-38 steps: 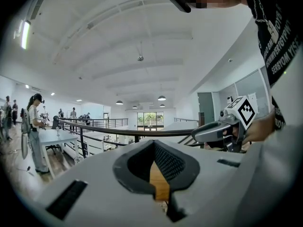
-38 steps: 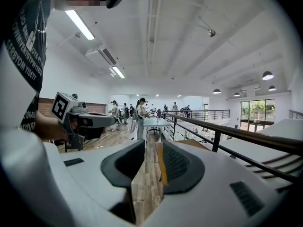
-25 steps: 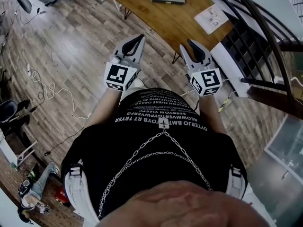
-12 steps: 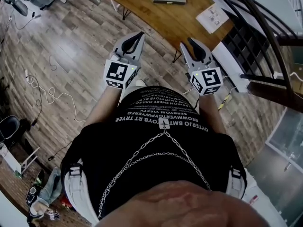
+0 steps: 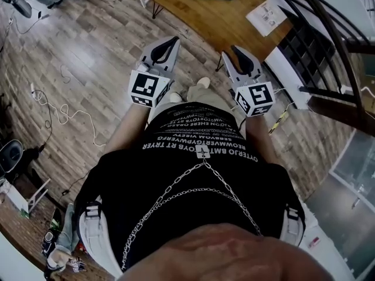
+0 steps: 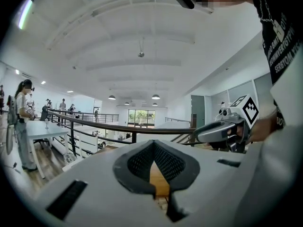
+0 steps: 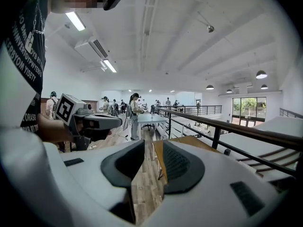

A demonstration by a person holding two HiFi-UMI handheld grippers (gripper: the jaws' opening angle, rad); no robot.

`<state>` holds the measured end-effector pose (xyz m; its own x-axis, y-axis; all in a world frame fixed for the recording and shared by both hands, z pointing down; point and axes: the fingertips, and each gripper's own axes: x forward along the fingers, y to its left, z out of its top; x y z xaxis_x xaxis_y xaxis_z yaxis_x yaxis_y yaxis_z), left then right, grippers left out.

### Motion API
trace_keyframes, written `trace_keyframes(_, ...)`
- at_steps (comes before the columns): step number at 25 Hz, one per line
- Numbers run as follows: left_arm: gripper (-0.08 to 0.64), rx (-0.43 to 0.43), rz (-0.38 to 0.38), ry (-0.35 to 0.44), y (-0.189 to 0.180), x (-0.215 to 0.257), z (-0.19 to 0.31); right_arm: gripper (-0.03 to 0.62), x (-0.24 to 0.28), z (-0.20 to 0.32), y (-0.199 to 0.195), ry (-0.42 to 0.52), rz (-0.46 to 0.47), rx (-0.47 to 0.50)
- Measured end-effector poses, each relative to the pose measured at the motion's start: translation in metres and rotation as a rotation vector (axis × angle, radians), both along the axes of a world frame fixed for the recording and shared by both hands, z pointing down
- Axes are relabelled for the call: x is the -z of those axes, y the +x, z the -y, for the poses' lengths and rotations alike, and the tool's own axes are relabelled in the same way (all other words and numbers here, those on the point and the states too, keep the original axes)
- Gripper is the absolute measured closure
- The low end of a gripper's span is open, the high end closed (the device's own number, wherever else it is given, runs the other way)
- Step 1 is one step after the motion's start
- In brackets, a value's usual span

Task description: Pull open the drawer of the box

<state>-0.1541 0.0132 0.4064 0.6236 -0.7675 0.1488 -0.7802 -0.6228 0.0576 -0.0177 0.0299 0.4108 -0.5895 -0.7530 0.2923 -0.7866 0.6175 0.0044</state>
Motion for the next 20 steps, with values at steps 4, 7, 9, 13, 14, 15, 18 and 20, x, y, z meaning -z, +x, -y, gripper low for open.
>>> trace_keyframes(4, 0.554, 0.007, 0.009, -0.006, 0.003, -0.007, -0.003, 0.492, -0.003, 0.008, -0.002, 0.006, 0.013, 0.016)
trace_keyframes(7, 0.554, 0.027, 0.0, -0.013, 0.002, -0.01, 0.005, 0.492, -0.007, 0.018, -0.002, 0.005, 0.014, 0.029)
trace_keyframes(9, 0.554, 0.035, 0.002, -0.016, 0.003, -0.013, 0.013, 0.492, -0.008, 0.025, 0.0, 0.006, 0.016, 0.035)
trace_keyframes(13, 0.554, 0.021, 0.022, 0.007, 0.016, -0.007, 0.034, 0.492, -0.01, 0.047, 0.012, 0.002, 0.028, 0.03)
trace_keyframes(14, 0.554, 0.015, 0.026, 0.014, 0.019, -0.007, 0.039, 0.492, -0.011, 0.054, 0.015, 0.0, 0.032, 0.027)
trace_keyframes(15, 0.554, 0.01, 0.03, 0.019, 0.022, -0.006, 0.045, 0.492, -0.011, 0.061, 0.017, 0.0, 0.035, 0.024)
trace_keyframes(18, 0.554, 0.011, 0.039, 0.011, 0.027, -0.006, 0.063, 0.492, -0.013, 0.081, 0.02, 0.0, 0.044, 0.024)
trace_keyframes(20, 0.554, 0.015, 0.043, -0.006, 0.031, -0.01, 0.074, 0.492, -0.017, 0.094, 0.024, -0.007, 0.046, 0.028)
